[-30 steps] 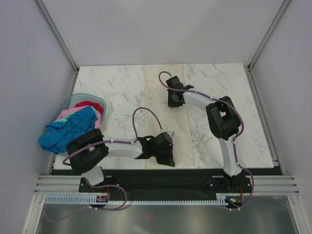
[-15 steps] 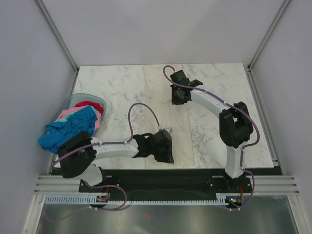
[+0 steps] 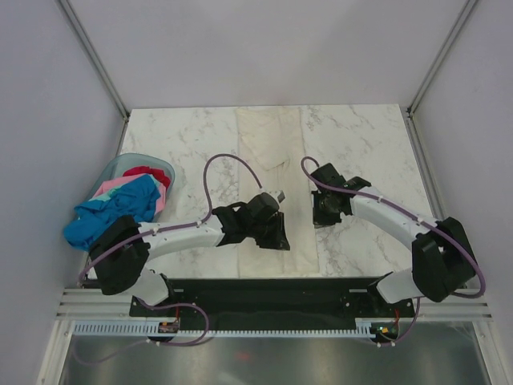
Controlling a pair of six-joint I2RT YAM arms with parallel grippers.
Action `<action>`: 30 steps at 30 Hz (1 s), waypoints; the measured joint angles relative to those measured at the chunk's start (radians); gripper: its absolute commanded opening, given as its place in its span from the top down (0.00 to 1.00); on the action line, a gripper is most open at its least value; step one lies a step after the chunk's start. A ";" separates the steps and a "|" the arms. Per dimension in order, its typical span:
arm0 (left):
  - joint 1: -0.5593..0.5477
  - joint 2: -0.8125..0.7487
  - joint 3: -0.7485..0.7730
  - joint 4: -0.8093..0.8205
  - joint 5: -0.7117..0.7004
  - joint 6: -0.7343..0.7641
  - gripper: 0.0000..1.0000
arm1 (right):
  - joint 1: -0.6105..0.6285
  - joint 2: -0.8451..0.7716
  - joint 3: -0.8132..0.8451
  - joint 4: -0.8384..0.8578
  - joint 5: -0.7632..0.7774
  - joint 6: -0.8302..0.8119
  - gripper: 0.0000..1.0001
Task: Fold and stack the t-shirts
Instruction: Fold the tshirt
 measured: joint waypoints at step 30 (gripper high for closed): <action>0.001 0.245 -0.020 0.134 0.142 0.015 0.79 | 0.129 -0.285 -0.473 0.193 -0.167 0.180 1.00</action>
